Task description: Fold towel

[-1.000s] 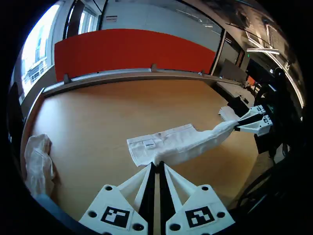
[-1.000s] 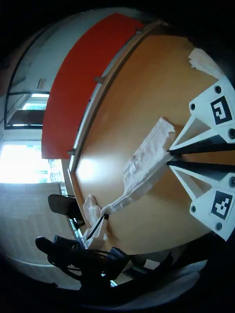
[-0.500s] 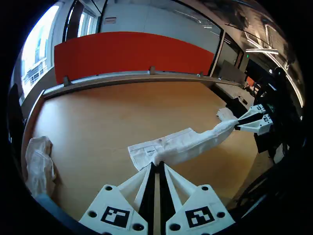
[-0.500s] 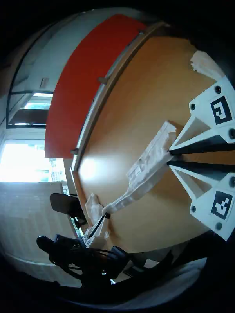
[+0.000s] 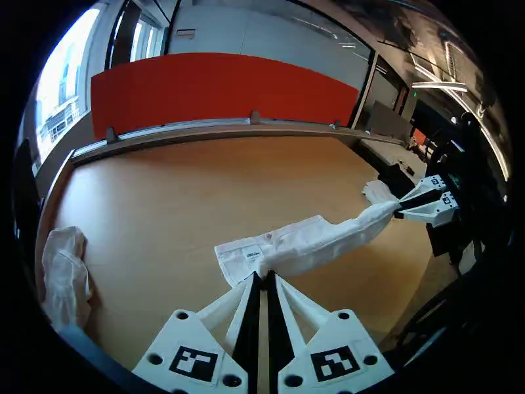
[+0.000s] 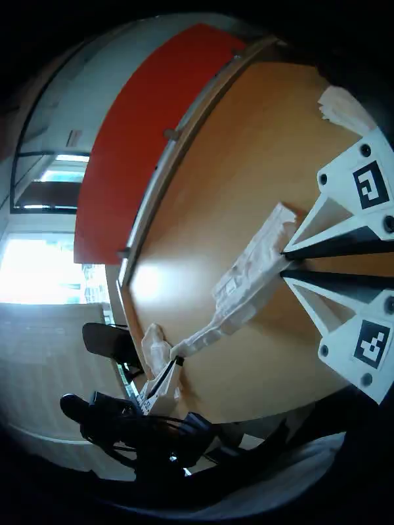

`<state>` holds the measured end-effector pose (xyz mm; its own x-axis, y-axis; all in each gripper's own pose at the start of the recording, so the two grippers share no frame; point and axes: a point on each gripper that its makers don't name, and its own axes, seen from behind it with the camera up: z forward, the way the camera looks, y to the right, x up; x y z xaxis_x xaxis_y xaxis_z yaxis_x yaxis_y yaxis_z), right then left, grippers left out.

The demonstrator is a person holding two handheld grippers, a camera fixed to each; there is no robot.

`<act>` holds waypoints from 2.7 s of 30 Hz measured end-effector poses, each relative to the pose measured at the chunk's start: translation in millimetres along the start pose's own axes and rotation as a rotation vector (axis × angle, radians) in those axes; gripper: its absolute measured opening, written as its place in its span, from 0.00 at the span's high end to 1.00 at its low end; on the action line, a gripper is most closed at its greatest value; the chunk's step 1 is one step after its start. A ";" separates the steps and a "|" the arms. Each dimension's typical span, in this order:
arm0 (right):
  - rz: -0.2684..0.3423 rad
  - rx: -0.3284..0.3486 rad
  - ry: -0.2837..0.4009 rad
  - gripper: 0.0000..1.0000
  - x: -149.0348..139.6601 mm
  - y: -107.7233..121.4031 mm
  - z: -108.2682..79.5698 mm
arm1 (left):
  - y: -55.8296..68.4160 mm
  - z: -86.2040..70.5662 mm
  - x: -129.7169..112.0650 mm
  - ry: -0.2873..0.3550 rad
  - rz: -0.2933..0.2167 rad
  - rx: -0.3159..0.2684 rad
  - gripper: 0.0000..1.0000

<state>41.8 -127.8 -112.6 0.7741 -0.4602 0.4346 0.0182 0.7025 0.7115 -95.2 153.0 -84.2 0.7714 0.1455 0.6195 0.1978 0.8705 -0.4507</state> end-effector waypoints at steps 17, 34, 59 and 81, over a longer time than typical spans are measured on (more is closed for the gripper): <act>0.026 0.032 -0.070 0.88 -31.4 -2.4 29.3 | -8.4 25.8 -27.1 -0.048 -0.030 0.025 0.93; 0.043 0.032 -0.129 0.88 -49.2 16.0 59.6 | -19.6 57.0 -34.7 -0.067 -0.049 0.044 0.93; 0.086 0.029 -0.191 0.88 -65.2 44.0 95.2 | -40.0 100.5 -38.1 -0.102 -0.018 0.049 0.93; 0.127 -0.027 -0.247 0.69 -94.4 60.8 124.5 | -54.5 140.9 -60.3 -0.129 -0.030 0.079 0.91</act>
<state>-109.0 -109.2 -41.6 0.5933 -0.4838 0.6434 -0.0499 0.7756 0.6292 -237.8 163.0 -6.4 0.6808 0.1735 0.7116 0.1673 0.9090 -0.3817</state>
